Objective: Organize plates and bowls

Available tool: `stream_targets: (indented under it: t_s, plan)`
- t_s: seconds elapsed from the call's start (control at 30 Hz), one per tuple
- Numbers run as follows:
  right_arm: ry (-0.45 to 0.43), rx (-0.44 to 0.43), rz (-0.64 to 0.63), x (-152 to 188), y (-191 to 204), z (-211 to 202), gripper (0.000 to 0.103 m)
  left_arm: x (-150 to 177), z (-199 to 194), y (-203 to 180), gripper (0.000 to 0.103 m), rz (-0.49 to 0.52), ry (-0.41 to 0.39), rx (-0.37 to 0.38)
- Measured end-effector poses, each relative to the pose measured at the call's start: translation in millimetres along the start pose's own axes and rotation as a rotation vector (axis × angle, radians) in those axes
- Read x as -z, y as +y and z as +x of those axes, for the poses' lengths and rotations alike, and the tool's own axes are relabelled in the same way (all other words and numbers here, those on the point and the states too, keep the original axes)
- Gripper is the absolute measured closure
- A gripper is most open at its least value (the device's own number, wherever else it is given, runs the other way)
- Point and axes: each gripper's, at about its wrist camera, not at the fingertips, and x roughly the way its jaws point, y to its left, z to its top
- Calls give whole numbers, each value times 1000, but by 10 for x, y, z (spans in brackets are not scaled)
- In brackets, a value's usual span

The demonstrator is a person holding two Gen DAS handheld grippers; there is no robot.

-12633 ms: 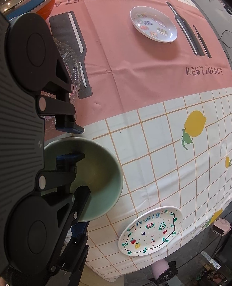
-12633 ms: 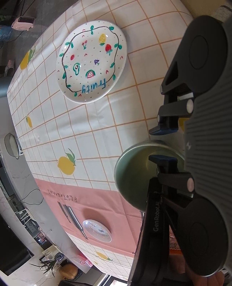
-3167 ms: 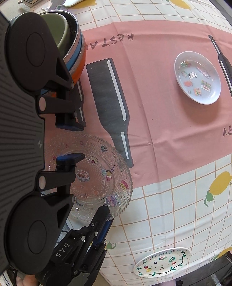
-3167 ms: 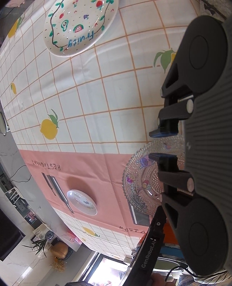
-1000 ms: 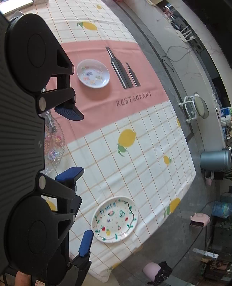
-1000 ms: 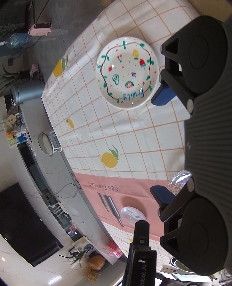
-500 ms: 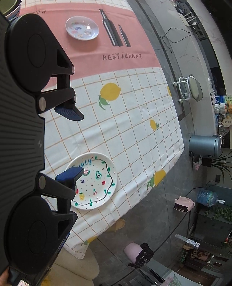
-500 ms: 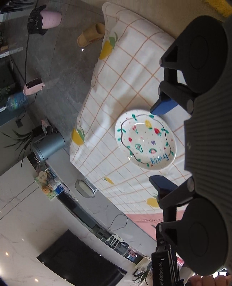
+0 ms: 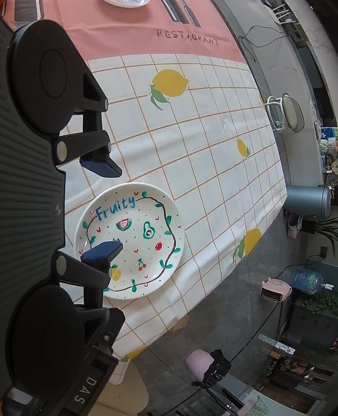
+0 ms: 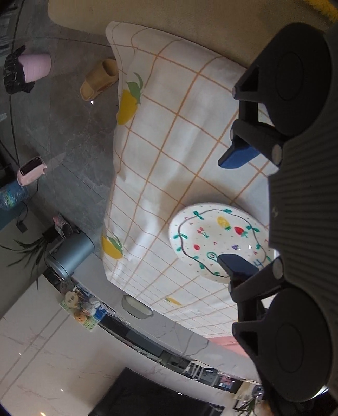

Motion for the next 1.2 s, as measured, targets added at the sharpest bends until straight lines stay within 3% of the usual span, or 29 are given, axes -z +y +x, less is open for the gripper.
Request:
stream_targets:
  t_s: [0.23, 0.4, 0.53, 0.63, 0.83, 0.9, 1.0, 1.03, 1.2]
  plan:
    - [50, 28, 12, -76, 67, 275, 31, -99, 269, 145, 36, -23, 60, 3]
    - [62, 29, 29, -120, 55, 383, 33, -138, 375, 306, 36, -110, 81, 64]
    - [67, 51, -9, -164, 137, 466, 51, -179, 442, 421, 36, -173, 91, 146]
    - [64, 51, 7, -184, 105, 487, 63, -203, 485, 476, 37, -197, 84, 129]
    - [71, 16, 11, -241, 61, 519, 63, -211, 578, 520, 40, -205, 88, 189]
    - [79, 12, -5, -235, 83, 524, 64, -216, 599, 508, 44, -208, 90, 194]
    - [100, 8, -10, -223, 90, 550, 76, -230, 599, 462, 58, -186, 88, 186]
    - [100, 9, -4, -223, 77, 549, 79, -230, 600, 452, 58, -186, 94, 184]
    - [102, 8, 4, -213, 49, 526, 82, -205, 583, 478, 74, -204, 91, 156]
